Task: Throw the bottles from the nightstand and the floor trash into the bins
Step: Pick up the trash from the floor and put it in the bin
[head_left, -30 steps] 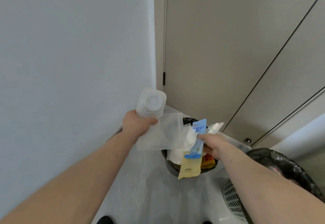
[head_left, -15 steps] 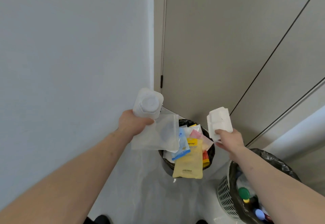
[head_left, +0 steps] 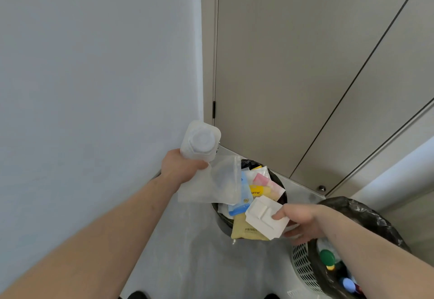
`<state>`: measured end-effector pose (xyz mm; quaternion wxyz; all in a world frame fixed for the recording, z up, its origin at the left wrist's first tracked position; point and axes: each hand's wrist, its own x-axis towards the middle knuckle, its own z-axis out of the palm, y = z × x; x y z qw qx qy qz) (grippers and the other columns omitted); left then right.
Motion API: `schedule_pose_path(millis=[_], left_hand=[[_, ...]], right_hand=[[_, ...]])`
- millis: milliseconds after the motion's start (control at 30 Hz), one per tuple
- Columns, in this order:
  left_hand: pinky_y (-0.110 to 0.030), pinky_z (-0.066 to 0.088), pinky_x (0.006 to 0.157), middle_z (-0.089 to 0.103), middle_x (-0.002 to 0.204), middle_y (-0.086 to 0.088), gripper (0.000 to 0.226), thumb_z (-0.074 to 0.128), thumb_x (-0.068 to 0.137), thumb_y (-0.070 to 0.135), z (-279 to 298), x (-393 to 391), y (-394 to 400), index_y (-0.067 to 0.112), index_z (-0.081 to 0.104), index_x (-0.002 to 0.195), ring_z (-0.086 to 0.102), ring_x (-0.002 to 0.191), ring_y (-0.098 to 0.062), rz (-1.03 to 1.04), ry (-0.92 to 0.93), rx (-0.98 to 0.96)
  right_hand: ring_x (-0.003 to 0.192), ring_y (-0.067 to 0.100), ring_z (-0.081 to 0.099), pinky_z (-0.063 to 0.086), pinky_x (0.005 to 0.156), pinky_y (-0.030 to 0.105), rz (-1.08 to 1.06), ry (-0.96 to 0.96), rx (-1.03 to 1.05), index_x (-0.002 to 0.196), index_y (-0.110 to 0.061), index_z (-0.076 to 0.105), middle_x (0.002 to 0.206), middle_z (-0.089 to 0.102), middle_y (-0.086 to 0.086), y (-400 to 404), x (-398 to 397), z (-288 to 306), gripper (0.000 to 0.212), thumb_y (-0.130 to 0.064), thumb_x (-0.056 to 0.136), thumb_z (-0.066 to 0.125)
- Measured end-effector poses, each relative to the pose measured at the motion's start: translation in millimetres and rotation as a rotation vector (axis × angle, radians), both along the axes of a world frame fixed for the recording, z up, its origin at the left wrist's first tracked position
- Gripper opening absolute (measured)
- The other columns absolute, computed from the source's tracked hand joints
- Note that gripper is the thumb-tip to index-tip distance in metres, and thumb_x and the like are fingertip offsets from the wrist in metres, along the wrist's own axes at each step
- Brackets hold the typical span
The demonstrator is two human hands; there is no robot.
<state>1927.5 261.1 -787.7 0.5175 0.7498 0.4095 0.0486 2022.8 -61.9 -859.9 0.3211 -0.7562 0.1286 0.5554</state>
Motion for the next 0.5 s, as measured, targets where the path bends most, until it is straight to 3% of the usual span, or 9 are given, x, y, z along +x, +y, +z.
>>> schedule_pose_path(millis=[167, 300, 400, 500], left_hand=[[-0.037, 0.059, 0.078, 0.069, 0.09, 0.005, 0.039, 0.095, 0.062, 0.026, -3.1, -0.7, 4.8, 0.025, 0.065, 0.087, 0.068, 0.085, -0.021, 0.019, -0.004, -0.022], [-0.035, 0.057, 0.076, 0.068, 0.089, 0.005, 0.038, 0.094, 0.063, 0.026, -6.0, 0.0, 10.0, 0.025, 0.063, 0.086, 0.067, 0.084, -0.021, 0.025, -0.006, -0.009], [-0.037, 0.058, 0.078, 0.068, 0.09, 0.005, 0.041, 0.095, 0.062, 0.028, -8.3, 1.1, 12.9, 0.024, 0.064, 0.089, 0.068, 0.087, -0.022, 0.03, 0.001, -0.007], [-0.036, 0.058, 0.077, 0.069, 0.091, 0.004, 0.042, 0.095, 0.062, 0.029, -11.6, 1.2, 14.0, 0.023, 0.066, 0.091, 0.069, 0.087, -0.023, 0.038, 0.01, -0.002]], right_hand=[[0.109, 0.035, 0.069, 0.056, 0.095, 0.048, -0.052, 0.042, 0.101, 0.13, -0.015, 0.057, 0.123, 0.067, 0.016, 19.3, -10.1, 0.2, 0.032, -0.022, 0.099, 0.057], [0.092, 0.026, 0.072, 0.056, 0.091, 0.042, -0.243, -0.117, 0.124, 0.125, -0.015, 0.059, 0.104, 0.075, 0.01, 31.2, -6.3, -3.3, 0.025, -0.016, 0.1, 0.055], [0.098, 0.025, 0.07, 0.058, 0.089, 0.041, -0.375, -0.243, 0.156, 0.124, -0.013, 0.058, 0.111, 0.074, 0.012, 38.7, 2.7, -1.7, 0.023, -0.015, 0.102, 0.056], [0.103, 0.025, 0.068, 0.059, 0.078, 0.035, -0.363, -0.282, 0.107, 0.126, -0.012, 0.058, 0.115, 0.071, 0.011, 42.0, 5.5, -2.8, 0.029, -0.021, 0.098, 0.063]])
